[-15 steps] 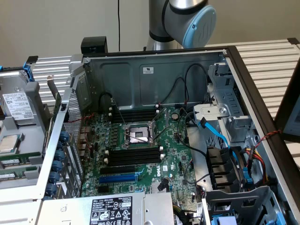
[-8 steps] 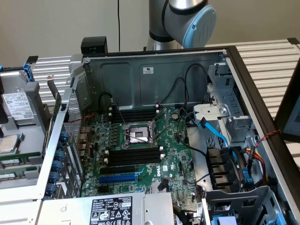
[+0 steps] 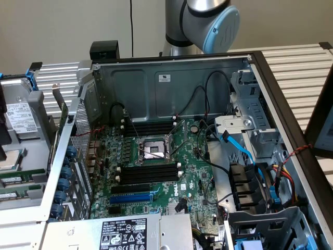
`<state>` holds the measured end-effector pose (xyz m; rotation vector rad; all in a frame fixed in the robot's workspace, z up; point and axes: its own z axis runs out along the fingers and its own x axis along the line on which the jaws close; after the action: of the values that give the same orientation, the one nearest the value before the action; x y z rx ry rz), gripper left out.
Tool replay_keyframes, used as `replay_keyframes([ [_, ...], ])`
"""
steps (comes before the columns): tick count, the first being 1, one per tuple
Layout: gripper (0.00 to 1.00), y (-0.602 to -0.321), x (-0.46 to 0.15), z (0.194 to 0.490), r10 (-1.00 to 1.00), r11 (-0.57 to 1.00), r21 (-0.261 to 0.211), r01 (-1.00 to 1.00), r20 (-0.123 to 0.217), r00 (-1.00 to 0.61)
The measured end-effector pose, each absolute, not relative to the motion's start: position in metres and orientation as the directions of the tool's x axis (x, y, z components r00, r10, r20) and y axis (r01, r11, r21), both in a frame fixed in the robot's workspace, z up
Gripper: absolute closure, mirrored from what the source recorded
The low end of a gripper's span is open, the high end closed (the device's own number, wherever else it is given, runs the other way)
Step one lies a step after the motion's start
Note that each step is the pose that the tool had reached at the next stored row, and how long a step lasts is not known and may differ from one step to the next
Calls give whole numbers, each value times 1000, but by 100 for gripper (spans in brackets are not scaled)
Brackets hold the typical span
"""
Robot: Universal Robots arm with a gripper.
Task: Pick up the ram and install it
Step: 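Pick up the ram and move it above insertion slot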
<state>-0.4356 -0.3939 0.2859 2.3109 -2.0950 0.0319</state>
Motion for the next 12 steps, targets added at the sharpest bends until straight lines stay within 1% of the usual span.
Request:
replay_keyframes([
  [3,55,-394,-436,280,-998,-53,3,-999,30,53],
  [12,55,-394,-436,264,-998,-50,3,-999,30,50],
])
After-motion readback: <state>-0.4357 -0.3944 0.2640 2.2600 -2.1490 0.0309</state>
